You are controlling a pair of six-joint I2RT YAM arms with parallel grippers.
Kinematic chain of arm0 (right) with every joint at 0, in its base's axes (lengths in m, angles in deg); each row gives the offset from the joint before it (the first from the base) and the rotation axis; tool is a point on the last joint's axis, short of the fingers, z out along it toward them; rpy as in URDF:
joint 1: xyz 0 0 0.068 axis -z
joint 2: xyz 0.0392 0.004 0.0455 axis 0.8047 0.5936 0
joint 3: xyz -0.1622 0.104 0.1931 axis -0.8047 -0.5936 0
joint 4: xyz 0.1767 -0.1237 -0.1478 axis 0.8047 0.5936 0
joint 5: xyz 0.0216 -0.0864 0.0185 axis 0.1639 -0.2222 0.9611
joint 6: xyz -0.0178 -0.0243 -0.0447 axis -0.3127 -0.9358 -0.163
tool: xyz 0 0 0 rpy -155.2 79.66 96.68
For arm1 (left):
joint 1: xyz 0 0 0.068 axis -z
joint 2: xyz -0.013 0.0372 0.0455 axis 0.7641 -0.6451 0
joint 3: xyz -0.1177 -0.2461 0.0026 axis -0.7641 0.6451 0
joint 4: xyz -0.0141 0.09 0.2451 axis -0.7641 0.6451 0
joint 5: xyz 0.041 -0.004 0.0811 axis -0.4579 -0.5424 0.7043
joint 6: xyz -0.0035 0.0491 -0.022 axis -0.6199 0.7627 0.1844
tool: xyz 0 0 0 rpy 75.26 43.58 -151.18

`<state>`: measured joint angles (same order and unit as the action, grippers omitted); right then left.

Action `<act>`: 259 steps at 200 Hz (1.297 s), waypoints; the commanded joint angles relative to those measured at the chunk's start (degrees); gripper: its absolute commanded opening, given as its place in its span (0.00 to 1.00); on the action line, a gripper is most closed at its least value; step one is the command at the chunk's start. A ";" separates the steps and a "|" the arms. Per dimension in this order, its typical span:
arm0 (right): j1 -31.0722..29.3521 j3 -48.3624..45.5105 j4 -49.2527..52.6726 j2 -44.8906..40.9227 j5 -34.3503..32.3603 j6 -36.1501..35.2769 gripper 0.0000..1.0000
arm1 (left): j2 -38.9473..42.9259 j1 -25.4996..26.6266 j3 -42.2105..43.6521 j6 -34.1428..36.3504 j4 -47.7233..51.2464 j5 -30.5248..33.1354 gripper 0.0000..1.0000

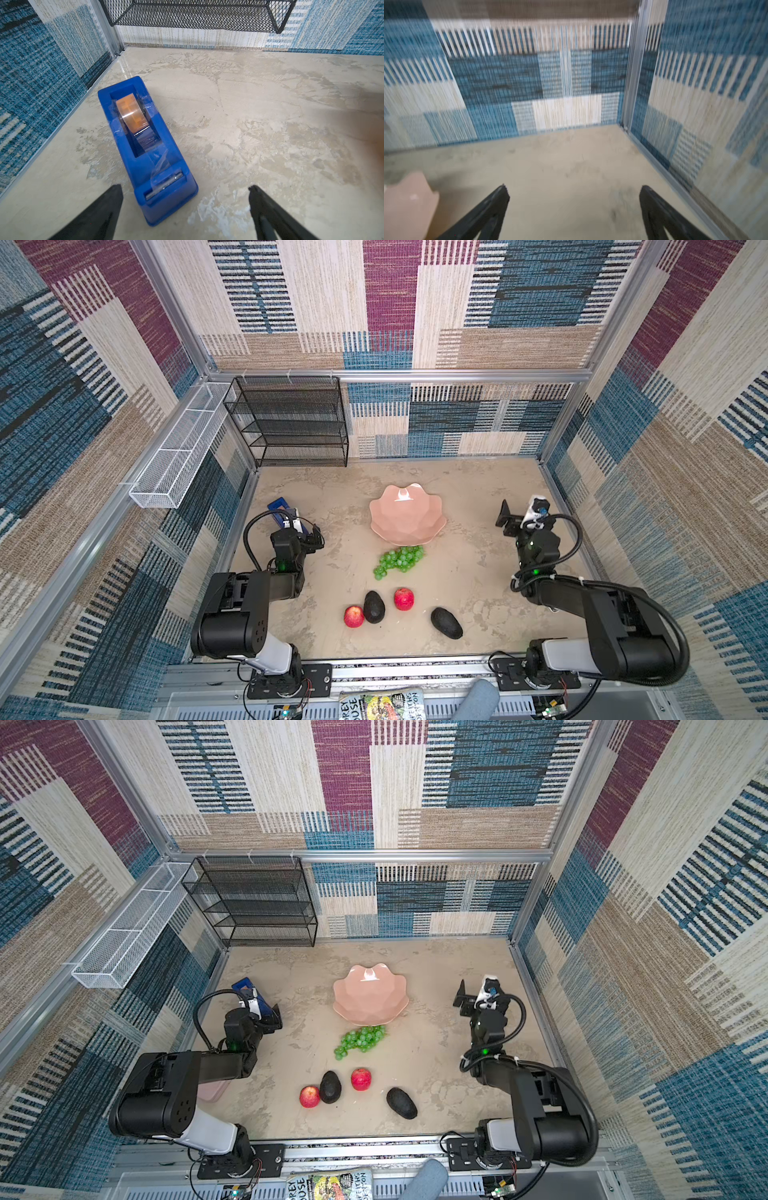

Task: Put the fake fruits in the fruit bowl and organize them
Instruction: 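Move the right gripper from rest toward the avocado nearest the robot, then grasp the dark avocado nearest the robot with the right gripper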

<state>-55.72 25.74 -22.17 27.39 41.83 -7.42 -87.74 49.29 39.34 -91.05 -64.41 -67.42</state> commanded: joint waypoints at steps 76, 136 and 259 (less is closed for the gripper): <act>-3.39 8.20 50.68 -15.73 27.60 13.23 0.97 | 27.89 0.27 -21.20 -11.55 55.54 -1.93 0.98; -22.96 10.80 74.92 -21.68 25.23 19.73 0.95 | 33.13 0.33 -24.99 -13.00 61.74 -6.03 0.95; -60.09 11.26 90.15 -14.04 8.23 45.14 0.96 | 33.81 0.27 -26.87 -14.10 65.69 -5.32 0.96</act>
<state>-113.11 37.69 66.52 11.59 53.59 31.27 -54.19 49.58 13.20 -103.73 0.62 -72.51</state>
